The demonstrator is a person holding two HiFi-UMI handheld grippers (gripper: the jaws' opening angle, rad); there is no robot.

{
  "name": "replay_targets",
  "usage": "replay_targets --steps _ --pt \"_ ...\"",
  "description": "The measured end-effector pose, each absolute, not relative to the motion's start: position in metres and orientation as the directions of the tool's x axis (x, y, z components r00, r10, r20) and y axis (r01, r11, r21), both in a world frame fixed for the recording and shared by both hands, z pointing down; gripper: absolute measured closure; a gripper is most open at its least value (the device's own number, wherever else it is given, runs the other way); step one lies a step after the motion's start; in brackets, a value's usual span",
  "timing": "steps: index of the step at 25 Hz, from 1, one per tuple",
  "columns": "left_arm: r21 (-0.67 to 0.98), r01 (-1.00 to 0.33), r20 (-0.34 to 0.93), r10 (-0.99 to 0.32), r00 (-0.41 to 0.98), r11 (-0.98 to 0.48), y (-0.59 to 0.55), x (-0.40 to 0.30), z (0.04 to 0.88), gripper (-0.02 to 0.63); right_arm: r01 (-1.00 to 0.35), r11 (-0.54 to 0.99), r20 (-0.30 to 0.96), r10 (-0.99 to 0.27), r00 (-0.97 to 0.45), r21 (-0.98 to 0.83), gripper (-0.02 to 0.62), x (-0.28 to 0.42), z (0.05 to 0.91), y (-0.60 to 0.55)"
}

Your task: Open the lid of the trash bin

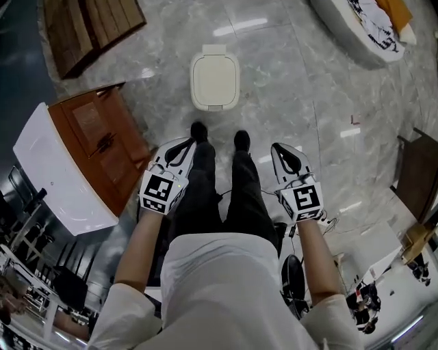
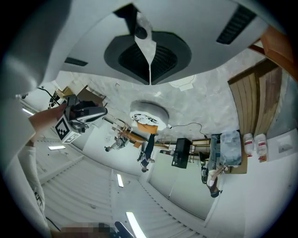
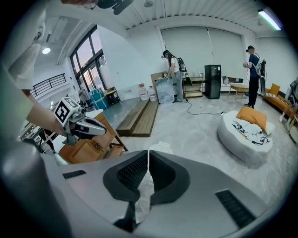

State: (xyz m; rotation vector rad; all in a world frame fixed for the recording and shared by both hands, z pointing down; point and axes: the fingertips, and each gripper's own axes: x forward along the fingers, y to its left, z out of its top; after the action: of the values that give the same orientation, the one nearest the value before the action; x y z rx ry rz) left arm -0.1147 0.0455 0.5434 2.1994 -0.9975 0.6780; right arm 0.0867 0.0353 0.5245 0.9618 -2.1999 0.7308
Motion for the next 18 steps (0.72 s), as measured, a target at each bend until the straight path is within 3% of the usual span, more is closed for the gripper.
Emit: replay_targets --steps 18 --pt "0.339 -0.788 0.745 -0.366 0.558 -0.514 0.044 -0.080 0.697 0.581 -0.830 0.450 0.747 -0.414 -0.521 -0.330 0.565 0.095 0.660 0.051"
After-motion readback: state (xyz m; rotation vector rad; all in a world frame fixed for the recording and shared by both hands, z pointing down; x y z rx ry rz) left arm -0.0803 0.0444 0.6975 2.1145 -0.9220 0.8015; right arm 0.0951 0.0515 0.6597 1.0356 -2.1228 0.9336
